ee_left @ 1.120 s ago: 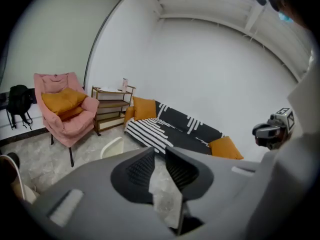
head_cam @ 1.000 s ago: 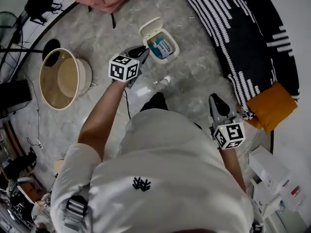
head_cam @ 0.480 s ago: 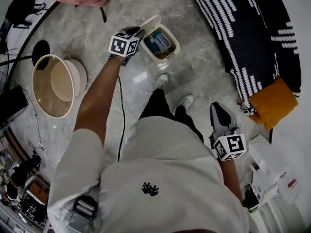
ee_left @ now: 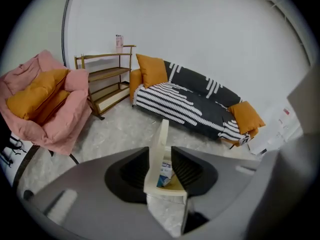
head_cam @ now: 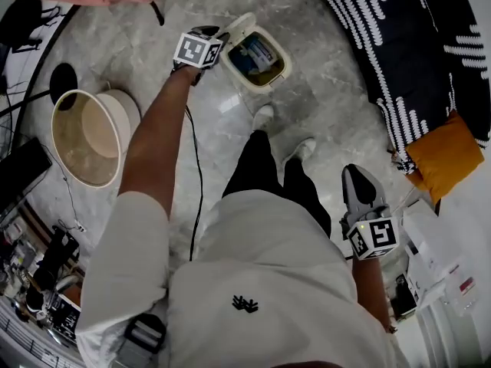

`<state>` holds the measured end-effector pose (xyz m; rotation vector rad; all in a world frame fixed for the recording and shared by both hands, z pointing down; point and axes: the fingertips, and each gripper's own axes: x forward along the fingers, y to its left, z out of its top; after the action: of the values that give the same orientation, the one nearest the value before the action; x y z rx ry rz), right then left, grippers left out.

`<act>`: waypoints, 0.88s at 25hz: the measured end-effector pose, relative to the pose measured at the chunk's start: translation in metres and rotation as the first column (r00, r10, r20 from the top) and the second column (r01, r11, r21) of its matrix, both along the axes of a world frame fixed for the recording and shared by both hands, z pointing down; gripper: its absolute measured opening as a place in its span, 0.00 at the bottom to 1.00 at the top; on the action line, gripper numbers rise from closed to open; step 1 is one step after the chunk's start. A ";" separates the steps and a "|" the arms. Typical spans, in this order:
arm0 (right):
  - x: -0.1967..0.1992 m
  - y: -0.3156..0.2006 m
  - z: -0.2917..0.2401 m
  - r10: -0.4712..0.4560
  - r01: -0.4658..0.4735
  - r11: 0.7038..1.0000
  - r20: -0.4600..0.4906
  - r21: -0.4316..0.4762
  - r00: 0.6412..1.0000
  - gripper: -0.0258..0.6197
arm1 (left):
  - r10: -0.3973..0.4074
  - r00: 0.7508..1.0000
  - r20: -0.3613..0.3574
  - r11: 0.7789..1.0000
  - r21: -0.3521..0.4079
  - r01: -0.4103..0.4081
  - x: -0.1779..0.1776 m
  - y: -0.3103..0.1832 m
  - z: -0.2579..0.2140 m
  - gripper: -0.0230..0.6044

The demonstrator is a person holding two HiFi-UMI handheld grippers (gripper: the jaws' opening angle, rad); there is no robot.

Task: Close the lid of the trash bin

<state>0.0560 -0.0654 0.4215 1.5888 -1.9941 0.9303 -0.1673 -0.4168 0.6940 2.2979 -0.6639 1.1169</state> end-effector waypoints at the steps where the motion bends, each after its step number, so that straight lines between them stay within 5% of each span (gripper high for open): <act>1: 0.000 -0.001 0.002 0.002 -0.002 1.000 0.002 -0.005 1.000 0.08 | 0.003 1.000 0.005 1.000 -0.008 -0.003 0.001 -0.003 0.004 0.27; 22: 0.002 -0.011 0.022 0.011 -0.010 1.000 0.058 -0.017 0.998 0.08 | 0.142 0.989 0.038 0.985 -0.102 -0.137 0.036 0.064 0.029 0.27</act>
<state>0.0582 -0.0767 0.4437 1.5818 -2.0133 1.0048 -0.1310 -0.3532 0.7228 2.2686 -0.4591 1.2409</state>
